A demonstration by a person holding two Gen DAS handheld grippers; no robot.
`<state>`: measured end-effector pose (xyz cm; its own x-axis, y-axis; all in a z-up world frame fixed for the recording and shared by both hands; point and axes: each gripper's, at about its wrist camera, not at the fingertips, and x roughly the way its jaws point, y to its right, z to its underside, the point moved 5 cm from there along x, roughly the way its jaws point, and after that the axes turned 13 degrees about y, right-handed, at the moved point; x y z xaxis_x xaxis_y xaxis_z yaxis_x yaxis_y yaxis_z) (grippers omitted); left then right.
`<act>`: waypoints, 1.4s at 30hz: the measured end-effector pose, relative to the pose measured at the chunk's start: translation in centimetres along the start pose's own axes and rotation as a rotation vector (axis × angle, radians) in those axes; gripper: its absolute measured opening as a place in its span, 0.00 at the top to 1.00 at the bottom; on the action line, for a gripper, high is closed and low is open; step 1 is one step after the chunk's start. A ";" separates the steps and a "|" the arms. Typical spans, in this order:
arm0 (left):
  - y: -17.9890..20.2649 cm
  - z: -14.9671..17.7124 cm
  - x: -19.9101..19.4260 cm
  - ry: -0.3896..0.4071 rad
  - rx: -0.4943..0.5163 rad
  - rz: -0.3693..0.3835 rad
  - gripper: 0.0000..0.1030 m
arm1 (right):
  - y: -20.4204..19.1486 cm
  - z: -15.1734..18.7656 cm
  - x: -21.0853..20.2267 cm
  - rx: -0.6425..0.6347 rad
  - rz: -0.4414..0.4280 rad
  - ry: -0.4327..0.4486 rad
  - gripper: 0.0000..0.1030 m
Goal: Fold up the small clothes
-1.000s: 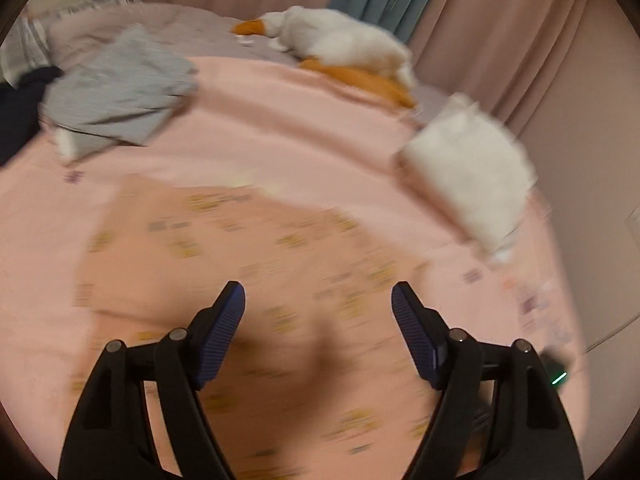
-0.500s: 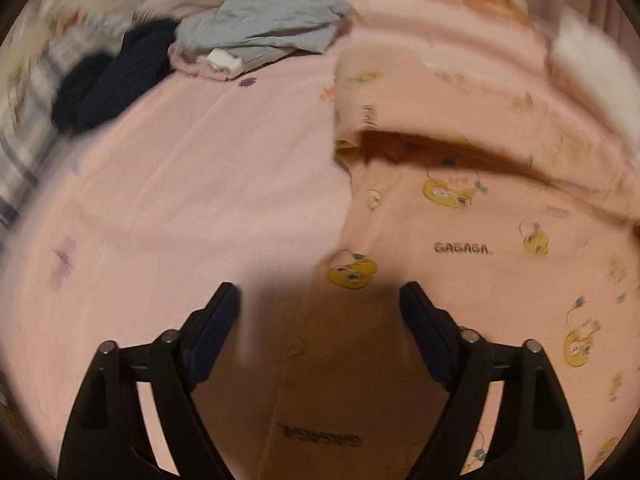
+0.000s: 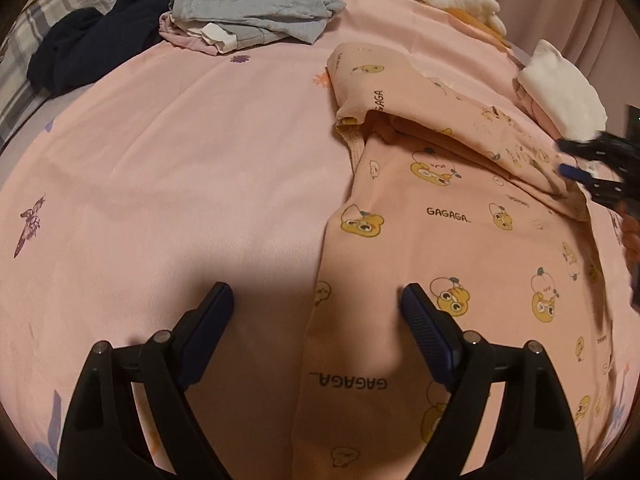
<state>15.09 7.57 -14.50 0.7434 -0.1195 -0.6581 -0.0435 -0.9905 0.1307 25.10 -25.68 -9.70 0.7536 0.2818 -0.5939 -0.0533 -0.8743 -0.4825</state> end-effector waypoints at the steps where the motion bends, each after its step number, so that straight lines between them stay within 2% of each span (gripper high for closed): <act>1: 0.3 0.2 0.0 0.006 0.024 -0.011 0.15 | 0.5 0.2 0.5 -0.010 0.062 0.000 0.53; 2: 0.6 0.3 -0.1 0.009 0.040 -0.018 0.14 | 1.1 0.5 1.0 -0.009 0.103 -0.004 0.53; 3: 0.7 0.3 0.0 0.011 0.051 -0.023 0.13 | 1.6 0.7 1.1 -0.006 0.104 -0.006 0.53; 6: 0.6 0.3 0.2 0.009 0.042 -0.008 0.10 | 1.8 1.6 0.6 -0.006 0.057 0.032 0.54; 7: 0.5 0.3 0.2 0.009 0.035 -0.002 0.09 | 1.9 1.8 0.6 -0.012 0.071 0.039 0.58; 8: 0.6 0.2 0.3 0.010 0.035 0.001 0.08 | 2.1 1.8 0.8 -0.015 0.104 0.046 0.77; 9: 0.7 0.3 0.3 0.014 0.040 -0.001 0.08 | 2.2 1.9 0.8 -0.006 0.118 0.055 0.83; 12: 0.8 0.4 0.3 0.020 0.050 -0.005 0.07 | 1.9 1.3 0.1 0.032 0.071 0.077 0.93; 18: 0.7 0.3 0.4 0.020 0.043 0.003 0.06 | 1.2 -1.8 -3.4 0.062 0.007 0.189 0.93; 21: 0.7 0.4 0.4 0.021 0.044 0.002 0.06 | 1.1 -2.7 -4.7 0.013 0.043 0.211 0.93; 23: 0.8 0.4 0.4 0.022 0.047 0.000 0.06 | 1.8 -2.2 -3.9 -0.008 0.098 0.171 0.93; 24: 0.8 0.4 0.4 0.022 0.049 -0.001 0.05 | 2.6 -1.3 -2.6 -0.023 0.168 0.109 0.92; 25: 0.8 0.4 0.4 0.023 0.050 -0.001 0.05 | 3.1 -0.6 -1.5 -0.035 0.216 0.063 0.86; 26: 0.8 0.4 0.4 0.024 0.051 0.000 0.05 | 3.9 0.4 -0.1 -0.056 0.296 0.005 0.71; 27: 0.8 0.4 0.5 0.024 0.051 0.003 0.04 | 4.3 0.9 0.4 -0.079 0.331 0.011 0.64; 28: 0.8 0.4 0.5 0.024 0.051 0.005 0.04 | 4.1 0.9 0.1 -0.096 0.324 0.051 0.63; 30: 0.8 0.4 0.5 0.023 0.051 0.006 0.03 | 4.0 0.7 -0.6 -0.126 0.367 0.069 0.52; 33: 0.8 0.3 0.5 0.020 0.053 0.006 0.03 | 4.0 0.2 -1.6 -0.167 0.416 0.057 0.52; 37: 0.5 0.4 0.4 0.007 0.056 0.008 0.03 | 3.6 -0.8 -4.1 -0.209 0.432 0.124 0.52; 42: -0.2 0.8 -0.2 -0.001 0.053 -0.015 0.03 | 3.8 0.2 -6.2 -0.165 0.351 0.122 0.52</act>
<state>14.36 7.74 -15.00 0.7437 -0.1045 -0.6603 -0.0675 -0.9944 0.0814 20.13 -30.70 -7.99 0.7808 -0.0856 -0.6190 -0.2230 -0.9635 -0.1481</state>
